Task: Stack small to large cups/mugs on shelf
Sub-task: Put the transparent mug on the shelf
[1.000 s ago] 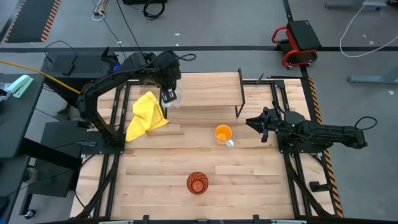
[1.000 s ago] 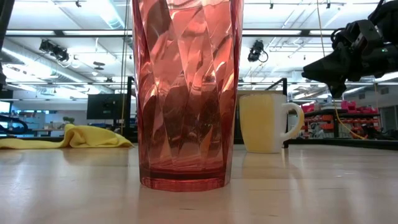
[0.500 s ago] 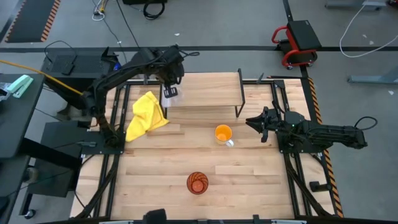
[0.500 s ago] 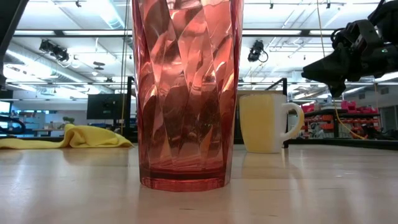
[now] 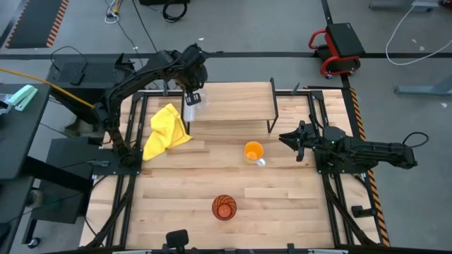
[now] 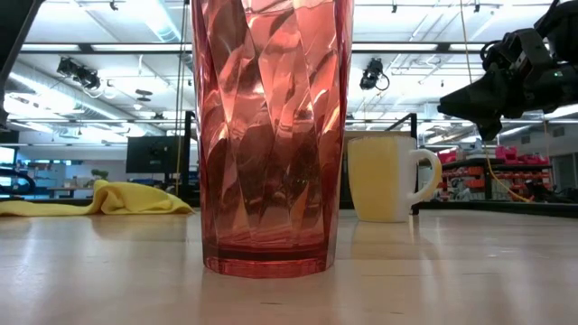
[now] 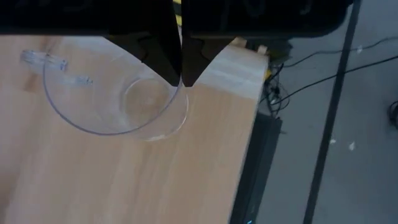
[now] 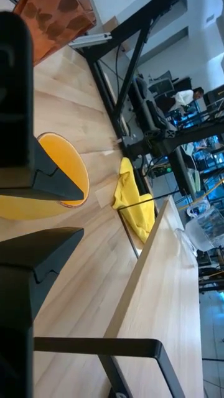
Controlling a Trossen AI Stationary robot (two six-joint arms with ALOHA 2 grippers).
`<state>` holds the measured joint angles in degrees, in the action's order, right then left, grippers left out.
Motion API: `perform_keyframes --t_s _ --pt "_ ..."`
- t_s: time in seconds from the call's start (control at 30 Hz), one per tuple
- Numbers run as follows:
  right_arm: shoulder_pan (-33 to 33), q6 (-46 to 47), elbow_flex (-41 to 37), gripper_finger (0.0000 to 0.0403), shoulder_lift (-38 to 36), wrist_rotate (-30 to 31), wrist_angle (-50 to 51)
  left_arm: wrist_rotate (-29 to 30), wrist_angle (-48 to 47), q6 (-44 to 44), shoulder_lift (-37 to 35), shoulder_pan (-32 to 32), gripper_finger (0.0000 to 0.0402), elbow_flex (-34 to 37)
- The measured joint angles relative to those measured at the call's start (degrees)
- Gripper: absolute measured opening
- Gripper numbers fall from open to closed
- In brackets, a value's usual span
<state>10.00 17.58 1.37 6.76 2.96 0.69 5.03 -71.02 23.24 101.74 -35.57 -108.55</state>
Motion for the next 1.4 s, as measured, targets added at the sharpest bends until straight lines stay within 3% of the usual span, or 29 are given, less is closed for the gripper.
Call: perform_keyframes --t_s 0.5,1.03,1.4 --pt "0.0 0.17 0.0 0.0087 0.11 0.0 0.0 1.23 1.13 0.0 1.36 0.3 0.0015 0.0" --pt "0.0 0.2 0.0 0.0087 0.13 0.0 0.02 4.31 3.8 0.12 1.41 0.28 0.0078 0.01" --pt "0.0 0.2 0.0 0.0087 0.13 0.0 -0.27 12.38 1.86 -1.66 0.16 1.56 0.0096 0.02"
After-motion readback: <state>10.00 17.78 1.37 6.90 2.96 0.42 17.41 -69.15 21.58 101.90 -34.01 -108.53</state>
